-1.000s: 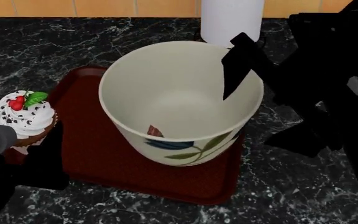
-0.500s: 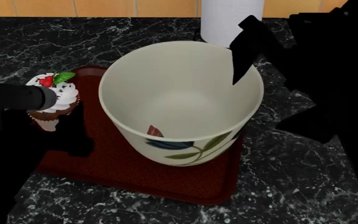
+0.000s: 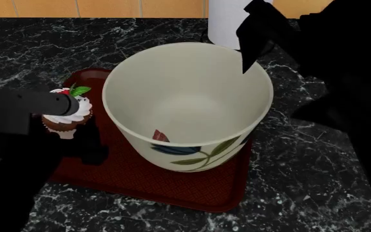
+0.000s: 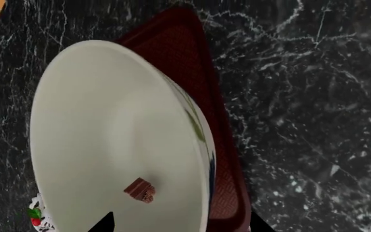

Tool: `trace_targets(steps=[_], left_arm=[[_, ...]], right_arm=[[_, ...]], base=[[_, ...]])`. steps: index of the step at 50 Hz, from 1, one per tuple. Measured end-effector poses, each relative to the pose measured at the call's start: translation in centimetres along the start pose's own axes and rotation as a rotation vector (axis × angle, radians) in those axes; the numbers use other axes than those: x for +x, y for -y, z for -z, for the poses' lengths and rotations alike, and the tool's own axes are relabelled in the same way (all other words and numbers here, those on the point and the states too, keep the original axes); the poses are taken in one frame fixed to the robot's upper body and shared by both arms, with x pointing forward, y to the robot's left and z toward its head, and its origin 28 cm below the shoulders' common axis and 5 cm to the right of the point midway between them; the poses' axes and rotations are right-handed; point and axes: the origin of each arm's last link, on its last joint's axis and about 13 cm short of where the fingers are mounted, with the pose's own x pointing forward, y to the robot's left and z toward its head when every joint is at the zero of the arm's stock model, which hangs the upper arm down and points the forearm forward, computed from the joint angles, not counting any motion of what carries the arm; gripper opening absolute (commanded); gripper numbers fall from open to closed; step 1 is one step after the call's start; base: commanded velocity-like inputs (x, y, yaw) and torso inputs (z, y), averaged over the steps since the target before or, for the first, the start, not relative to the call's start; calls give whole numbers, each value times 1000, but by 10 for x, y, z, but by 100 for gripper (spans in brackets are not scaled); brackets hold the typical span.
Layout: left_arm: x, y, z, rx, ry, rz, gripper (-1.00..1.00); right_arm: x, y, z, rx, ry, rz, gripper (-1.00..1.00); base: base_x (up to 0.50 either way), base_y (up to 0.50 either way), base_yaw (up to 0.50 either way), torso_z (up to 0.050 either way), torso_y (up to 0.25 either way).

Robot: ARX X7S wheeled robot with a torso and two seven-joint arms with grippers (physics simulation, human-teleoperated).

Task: Pick up the bowl with cake and place it on the tray. Pick up the cupcake and place it on the tray.

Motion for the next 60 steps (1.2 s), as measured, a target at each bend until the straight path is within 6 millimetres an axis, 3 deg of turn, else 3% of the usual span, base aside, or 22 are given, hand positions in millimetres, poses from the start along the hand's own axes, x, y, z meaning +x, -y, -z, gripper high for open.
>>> trace_targets(steps=[20,60], left_arm=[[12,-3,17,13,-41,-7,-100],[18,-3,24,47,-62,-28,-100]], right_arm=[[-2,-7,4,-34,8,2,100],[2,-3,3,-30,3,-7,100]], base=[[0,0,0,0,0],[0,0,0,0,0]])
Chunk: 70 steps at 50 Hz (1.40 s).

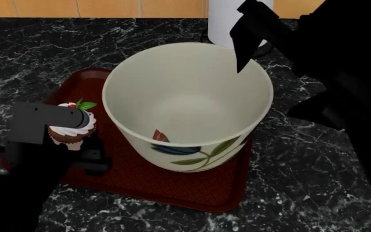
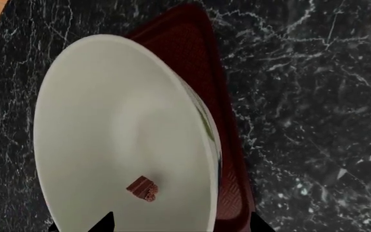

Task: Pick up the bowl with cake and place it on the tray. Pick up the cupcake and place it on the tray.

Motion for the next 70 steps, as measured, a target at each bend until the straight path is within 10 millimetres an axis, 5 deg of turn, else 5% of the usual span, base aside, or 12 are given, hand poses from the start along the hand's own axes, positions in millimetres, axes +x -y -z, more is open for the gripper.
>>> trace_targets(steps=[17,18,70], left_arm=[[0,-1,0,11,0,-7,-100],[0,-1,0,11,0,-7,100],[-16,1,-26,-14,43,-12,100]], right_arm=[[1,-1,1,-3,-3,1,100],[1,-1,1,-3,-3,1,100],[3,-1,2,-13,-11,-5,100]], base=[[0,0,0,0,0],[0,0,0,0,0],[0,0,0,0,0]])
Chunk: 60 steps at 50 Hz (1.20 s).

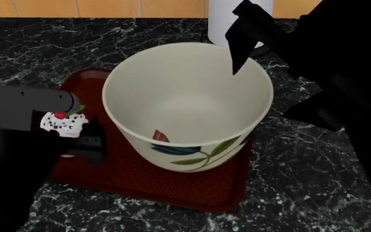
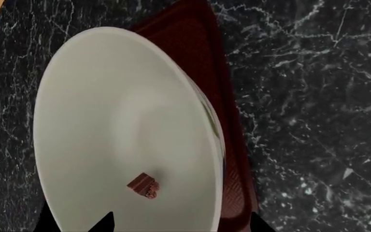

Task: Pick up the bowl with cake and place it on the tray. Pick up the cupcake and place it on the tray.

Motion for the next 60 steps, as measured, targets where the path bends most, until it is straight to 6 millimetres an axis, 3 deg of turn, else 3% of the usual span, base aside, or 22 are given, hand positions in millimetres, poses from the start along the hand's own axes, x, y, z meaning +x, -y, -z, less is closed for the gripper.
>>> trace_targets(steps=[13,28,42,49,60], left_arm=[[-17,2,-24,-1,51,0,100],[-60,1,-57,1,161,0,100],[-97,-8,-64,-17,253,11,100],[-117,-17,-61,-47,304,14,100],[-160,-33,-56,-99,406,20,100]], right_arm=[[-1,-2,1,-7,1,0,100],[-8,-5,2,-25,17,9,100],[-19,-1,6,-64,67,6,100],[-28,10,19,-92,114,-5,100],[-43,28,58,-144,214,-12,100]], base=[[0,0,0,0,0],[0,0,0,0,0],[0,0,0,0,0],[0,0,0,0,0],[0,0,0,0,0]])
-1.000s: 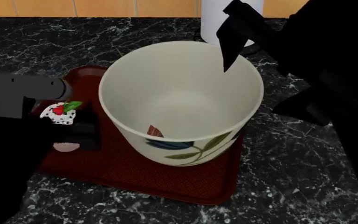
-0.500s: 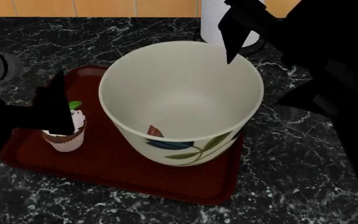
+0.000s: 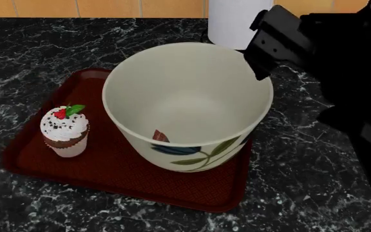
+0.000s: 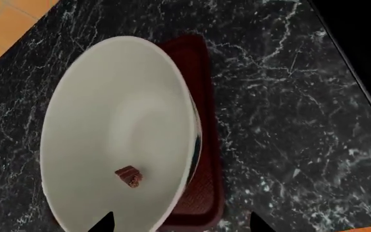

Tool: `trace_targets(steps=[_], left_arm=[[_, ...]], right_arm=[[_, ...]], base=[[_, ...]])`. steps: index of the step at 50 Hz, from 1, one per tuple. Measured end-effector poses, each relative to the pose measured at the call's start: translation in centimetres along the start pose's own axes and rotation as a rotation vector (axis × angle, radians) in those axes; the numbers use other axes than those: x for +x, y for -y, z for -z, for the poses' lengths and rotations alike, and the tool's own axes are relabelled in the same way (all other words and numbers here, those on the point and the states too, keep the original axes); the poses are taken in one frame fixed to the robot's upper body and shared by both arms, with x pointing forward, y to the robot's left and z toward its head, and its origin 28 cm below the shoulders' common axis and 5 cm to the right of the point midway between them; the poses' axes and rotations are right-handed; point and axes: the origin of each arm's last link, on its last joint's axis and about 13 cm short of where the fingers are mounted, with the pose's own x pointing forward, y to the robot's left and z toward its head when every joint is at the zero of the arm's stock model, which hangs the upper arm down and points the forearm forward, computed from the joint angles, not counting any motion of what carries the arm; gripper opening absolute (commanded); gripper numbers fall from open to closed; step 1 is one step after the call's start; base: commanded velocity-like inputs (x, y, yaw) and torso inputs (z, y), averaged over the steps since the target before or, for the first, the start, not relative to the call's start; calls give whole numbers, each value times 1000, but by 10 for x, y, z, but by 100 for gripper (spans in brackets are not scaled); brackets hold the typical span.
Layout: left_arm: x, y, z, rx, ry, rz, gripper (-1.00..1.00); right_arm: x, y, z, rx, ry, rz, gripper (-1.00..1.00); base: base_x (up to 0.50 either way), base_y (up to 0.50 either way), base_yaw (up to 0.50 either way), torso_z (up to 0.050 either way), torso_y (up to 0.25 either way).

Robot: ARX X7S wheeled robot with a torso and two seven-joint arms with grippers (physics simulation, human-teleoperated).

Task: Pick up the bowl with cake and place it on the tray. Pick up the cupcake and place it on the tray.

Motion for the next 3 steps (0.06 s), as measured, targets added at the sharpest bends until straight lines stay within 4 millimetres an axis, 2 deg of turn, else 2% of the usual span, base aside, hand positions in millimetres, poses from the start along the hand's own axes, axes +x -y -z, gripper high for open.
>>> trace_targets(steps=[3], left_arm=[[-12,-2,-4,-8,32,2,100]], right_arm=[[-6,2,11,-19,29,-1,100]], base=[[0,0,0,0,0]])
